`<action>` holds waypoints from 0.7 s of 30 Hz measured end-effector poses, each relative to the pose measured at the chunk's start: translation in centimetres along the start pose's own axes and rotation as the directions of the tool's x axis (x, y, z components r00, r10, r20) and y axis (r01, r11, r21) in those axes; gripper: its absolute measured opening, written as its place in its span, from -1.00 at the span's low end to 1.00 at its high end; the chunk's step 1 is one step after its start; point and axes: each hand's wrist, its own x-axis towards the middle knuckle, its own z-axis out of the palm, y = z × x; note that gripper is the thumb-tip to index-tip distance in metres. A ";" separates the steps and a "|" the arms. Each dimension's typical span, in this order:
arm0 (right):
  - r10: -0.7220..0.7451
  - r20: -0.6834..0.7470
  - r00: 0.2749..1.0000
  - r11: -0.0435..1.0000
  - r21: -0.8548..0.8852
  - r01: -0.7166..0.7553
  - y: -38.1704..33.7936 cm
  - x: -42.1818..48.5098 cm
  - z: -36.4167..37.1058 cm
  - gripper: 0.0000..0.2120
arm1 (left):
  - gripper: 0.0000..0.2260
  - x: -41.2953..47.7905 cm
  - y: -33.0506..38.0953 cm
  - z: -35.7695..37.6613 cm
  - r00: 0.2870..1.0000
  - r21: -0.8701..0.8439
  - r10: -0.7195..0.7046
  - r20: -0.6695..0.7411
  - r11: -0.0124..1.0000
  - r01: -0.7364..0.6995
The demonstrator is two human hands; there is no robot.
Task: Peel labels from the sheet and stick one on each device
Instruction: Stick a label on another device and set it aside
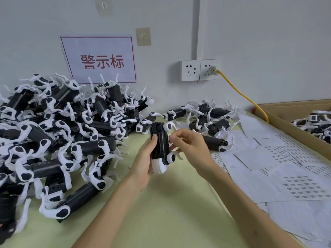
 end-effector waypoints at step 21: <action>0.003 -0.056 0.998 1.000 0.005 -0.002 -0.4 -0.2 0.0 -0.83 | -0.71 0.2 -0.8 0.4 0.983 0.159 0.168 -0.072 0.975 -0.154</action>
